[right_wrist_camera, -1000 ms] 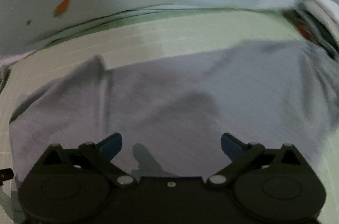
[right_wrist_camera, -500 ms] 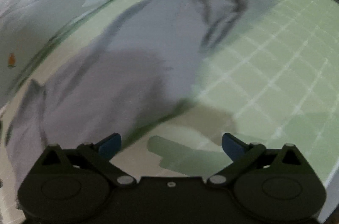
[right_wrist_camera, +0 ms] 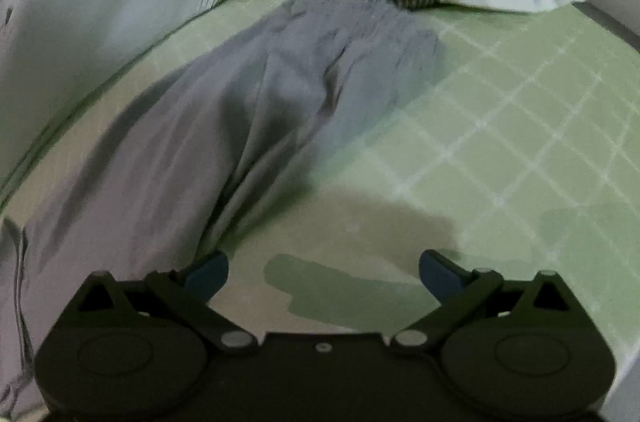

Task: Fold clothes
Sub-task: 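Grasp the grey sweatpants waistband with the right gripper and lift it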

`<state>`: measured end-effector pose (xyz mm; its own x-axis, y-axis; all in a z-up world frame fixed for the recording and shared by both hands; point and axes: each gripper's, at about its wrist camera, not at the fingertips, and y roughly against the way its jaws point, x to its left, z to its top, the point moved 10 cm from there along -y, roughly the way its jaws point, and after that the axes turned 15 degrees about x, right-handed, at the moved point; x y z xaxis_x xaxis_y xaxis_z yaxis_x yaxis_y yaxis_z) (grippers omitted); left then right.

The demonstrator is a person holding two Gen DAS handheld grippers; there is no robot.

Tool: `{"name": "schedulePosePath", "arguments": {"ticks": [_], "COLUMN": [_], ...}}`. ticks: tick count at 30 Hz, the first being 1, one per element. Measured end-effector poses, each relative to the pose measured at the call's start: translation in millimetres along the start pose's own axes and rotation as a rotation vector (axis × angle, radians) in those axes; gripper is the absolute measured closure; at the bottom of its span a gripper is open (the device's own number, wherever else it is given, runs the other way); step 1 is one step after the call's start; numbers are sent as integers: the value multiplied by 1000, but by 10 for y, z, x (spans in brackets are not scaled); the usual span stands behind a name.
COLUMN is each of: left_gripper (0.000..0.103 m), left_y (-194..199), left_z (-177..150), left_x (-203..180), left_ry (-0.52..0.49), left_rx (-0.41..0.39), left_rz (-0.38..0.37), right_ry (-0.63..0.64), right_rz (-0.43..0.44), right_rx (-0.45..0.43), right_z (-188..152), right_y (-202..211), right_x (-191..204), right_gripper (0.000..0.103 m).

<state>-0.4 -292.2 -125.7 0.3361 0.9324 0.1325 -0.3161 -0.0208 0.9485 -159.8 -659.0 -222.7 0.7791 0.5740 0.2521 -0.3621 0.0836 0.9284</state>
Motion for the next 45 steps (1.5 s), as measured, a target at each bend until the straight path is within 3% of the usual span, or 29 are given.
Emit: {"name": "schedulePosePath", "arguments": {"ticks": [6, 15, 22, 28, 30, 32, 33, 38, 41, 45], "left_gripper": [0, 0, 0, 0, 0, 0, 0, 0, 0, 0], "left_y": [-54, -243, -332, -450, -492, -534, -553, -581, -573, -540], "left_z": [113, 124, 148, 221, 244, 267, 278, 300, 303, 317], "left_x": [-145, -165, -110, -135, -152, -168, -171, -20, 156, 444], "left_ry": [26, 62, 98, 100, 98, 95, 95, 132, 166, 204], "left_rx": [12, 103, 133, 158, 165, 173, 176, 167, 155, 129], "left_rz": [43, 98, 104, 77, 65, 52, 47, 36, 35, 34], "right_ry": [-3, -44, -138, -205, -206, -189, -183, -189, -143, 23], "right_rz": [10, -17, -10, 57, 59, 40, 34, 119, 123, 76], "right_rx": [-49, -132, -184, -186, -187, -183, -181, -190, -222, -300], "right_z": [580, 1290, 1544, 1613, 1591, 1551, 1533, 1502, 1510, 1465], "right_y": [-132, -329, -369, -348, -327, -300, -287, -154, 6, 304], "right_x": [-66, -175, -253, -327, -345, -360, -367, -375, -260, 185], "right_gripper": [0, 0, 0, 2, 12, 33, 38, 79, 82, 83]}}
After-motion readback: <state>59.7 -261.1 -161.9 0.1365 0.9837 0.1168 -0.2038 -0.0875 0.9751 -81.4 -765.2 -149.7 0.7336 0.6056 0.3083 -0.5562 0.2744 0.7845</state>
